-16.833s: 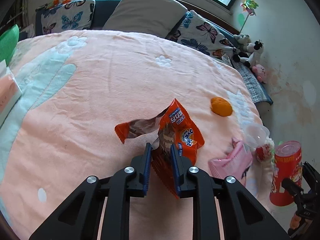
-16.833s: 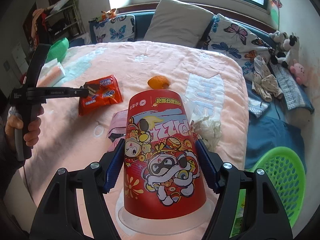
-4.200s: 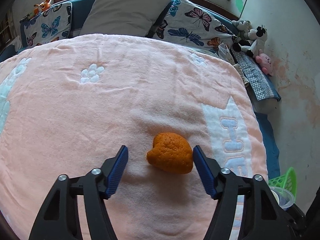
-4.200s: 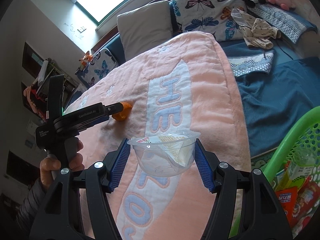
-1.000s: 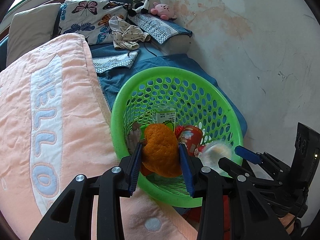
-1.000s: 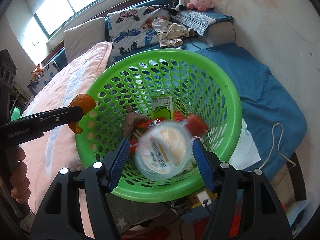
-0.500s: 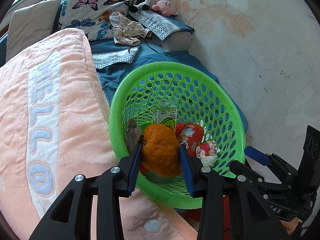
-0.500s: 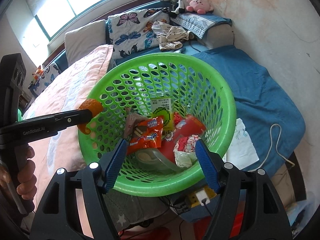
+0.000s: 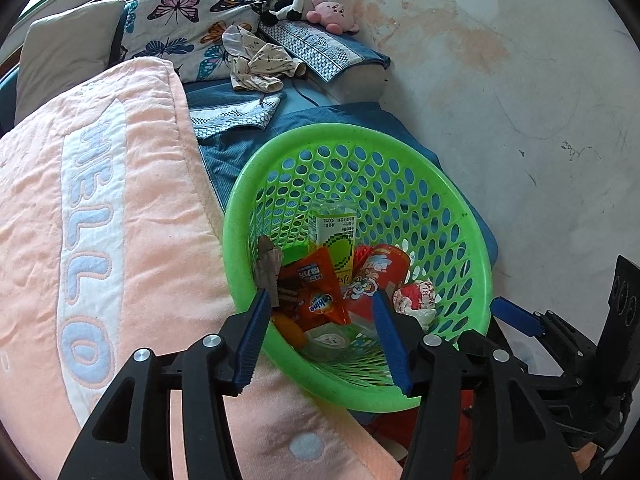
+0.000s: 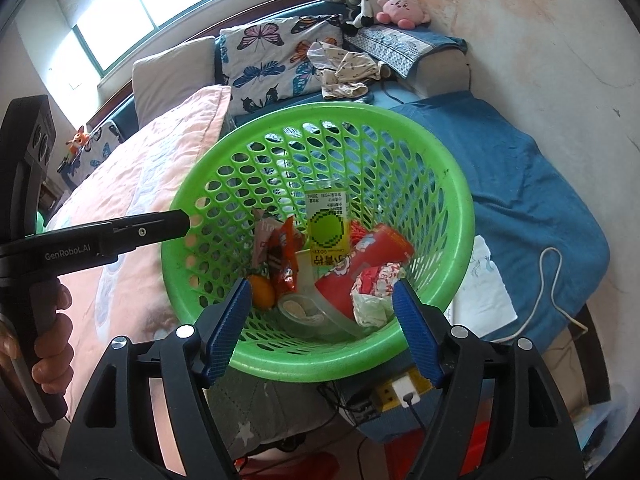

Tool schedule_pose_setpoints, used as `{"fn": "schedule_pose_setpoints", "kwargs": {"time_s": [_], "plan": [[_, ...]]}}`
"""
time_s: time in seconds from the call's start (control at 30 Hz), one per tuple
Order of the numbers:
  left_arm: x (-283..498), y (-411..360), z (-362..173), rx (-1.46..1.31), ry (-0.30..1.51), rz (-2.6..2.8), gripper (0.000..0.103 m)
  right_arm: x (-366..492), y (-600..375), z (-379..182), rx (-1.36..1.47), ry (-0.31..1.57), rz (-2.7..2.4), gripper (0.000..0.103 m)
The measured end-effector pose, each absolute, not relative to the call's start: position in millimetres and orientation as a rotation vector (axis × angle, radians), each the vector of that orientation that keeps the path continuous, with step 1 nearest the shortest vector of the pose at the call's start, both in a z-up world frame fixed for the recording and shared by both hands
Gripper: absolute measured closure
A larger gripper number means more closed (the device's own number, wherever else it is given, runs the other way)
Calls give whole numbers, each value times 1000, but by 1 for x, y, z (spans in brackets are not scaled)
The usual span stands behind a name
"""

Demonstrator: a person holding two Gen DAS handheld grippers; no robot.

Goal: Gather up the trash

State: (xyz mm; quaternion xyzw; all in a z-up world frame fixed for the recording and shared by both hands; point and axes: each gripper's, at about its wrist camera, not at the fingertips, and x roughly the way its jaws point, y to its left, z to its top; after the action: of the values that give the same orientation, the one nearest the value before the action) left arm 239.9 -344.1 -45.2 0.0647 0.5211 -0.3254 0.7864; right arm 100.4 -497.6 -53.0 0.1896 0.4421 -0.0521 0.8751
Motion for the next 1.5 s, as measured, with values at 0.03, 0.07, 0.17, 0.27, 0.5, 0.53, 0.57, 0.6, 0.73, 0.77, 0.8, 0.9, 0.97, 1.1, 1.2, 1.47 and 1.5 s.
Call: {"fn": "schedule_pose_setpoints", "kwargs": {"time_s": [0.03, 0.07, 0.17, 0.27, 0.5, 0.53, 0.57, 0.6, 0.73, 0.77, 0.8, 0.9, 0.97, 1.1, 1.2, 1.47, 1.5], "plan": [[239, -342, -44, 139, 1119, -704, 51, 100, -497, -53, 393, 922, -108, 30], [237, -340, -42, 139, 1116, -704, 49, 100, -495, -52, 389, 920, -107, 30], [235, -334, -37, 135, 1102, -699, 46, 100, -491, -48, 384, 911, -105, 27], [230, -325, -30, 128, 1080, -692, 43, 98, -484, -44, 379, 901, -99, 26], [216, -298, -15, 130, 1025, -670, 37, 92, -463, -35, 332, 882, -88, 23], [213, -293, -13, 130, 1016, -666, 37, 92, -459, -33, 326, 878, -86, 22], [211, -288, -11, 130, 1009, -663, 35, 91, -456, -32, 320, 876, -84, 21], [210, -284, -10, 131, 1003, -658, 33, 90, -453, -31, 314, 874, -83, 21], [200, -264, -2, 131, 960, -640, 23, 85, -435, -27, 286, 865, -80, 16], [197, -259, 0, 128, 949, -640, 21, 83, -431, -26, 281, 863, -81, 15], [195, -255, 2, 129, 939, -640, 21, 81, -427, -25, 275, 860, -81, 13], [185, -239, 8, 143, 896, -621, 15, 77, -415, -24, 261, 852, -75, 9], [181, -229, 11, 146, 877, -616, 12, 75, -407, -22, 250, 848, -75, 9], [173, -211, 15, 143, 855, -606, 10, 69, -395, -19, 237, 834, -76, 5], [165, -197, 17, 146, 835, -596, 9, 64, -386, -16, 232, 819, -74, 5], [150, -164, 20, 148, 809, -564, 7, 56, -368, -12, 212, 810, -90, 5], [147, -161, 20, 146, 805, -561, 7, 55, -365, -11, 200, 807, -96, 5]]}}
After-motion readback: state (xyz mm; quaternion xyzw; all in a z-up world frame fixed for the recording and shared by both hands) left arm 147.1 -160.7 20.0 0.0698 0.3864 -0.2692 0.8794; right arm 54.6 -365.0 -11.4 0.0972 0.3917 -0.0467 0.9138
